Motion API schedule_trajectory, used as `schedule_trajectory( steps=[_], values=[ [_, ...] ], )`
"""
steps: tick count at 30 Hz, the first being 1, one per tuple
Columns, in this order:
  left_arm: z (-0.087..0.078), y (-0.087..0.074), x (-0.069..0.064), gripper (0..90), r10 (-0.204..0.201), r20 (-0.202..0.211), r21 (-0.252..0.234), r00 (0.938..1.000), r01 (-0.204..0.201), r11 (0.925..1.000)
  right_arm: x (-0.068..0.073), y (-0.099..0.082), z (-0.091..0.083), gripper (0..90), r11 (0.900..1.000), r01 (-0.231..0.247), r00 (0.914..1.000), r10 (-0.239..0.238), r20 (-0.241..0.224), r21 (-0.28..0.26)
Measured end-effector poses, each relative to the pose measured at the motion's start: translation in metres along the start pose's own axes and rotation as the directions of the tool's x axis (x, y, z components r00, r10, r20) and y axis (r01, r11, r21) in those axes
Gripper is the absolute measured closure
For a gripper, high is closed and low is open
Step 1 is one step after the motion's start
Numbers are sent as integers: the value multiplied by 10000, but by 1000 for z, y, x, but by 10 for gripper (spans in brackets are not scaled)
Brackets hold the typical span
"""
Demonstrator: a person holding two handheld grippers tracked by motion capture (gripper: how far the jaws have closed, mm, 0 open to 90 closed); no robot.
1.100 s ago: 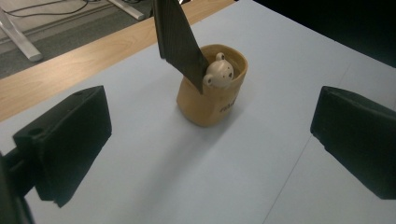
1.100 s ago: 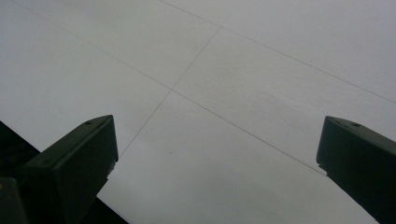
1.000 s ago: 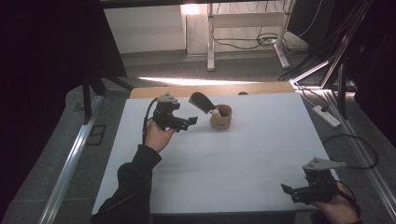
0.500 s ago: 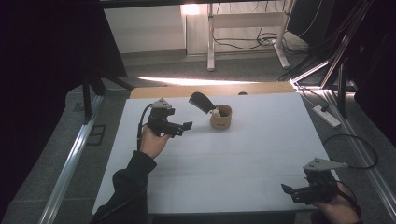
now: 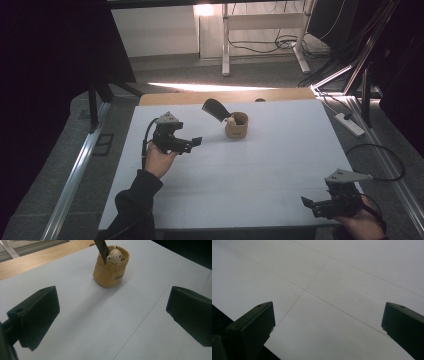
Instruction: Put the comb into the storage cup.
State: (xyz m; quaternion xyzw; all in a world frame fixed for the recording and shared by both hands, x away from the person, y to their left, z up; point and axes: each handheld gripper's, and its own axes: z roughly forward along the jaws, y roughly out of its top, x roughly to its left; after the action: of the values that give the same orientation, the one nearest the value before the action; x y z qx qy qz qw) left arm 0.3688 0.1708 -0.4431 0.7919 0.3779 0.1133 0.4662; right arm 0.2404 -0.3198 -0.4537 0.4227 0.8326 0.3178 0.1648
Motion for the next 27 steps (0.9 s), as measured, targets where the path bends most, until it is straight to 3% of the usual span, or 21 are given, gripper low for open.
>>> schedule_trajectory(
  steps=[27],
  values=[
    [-33,-31,-18,0,-189,-73,-165,9998,187,9997,0,0,0,0,10000,-53,10000,52,-23,-77]
  ],
)
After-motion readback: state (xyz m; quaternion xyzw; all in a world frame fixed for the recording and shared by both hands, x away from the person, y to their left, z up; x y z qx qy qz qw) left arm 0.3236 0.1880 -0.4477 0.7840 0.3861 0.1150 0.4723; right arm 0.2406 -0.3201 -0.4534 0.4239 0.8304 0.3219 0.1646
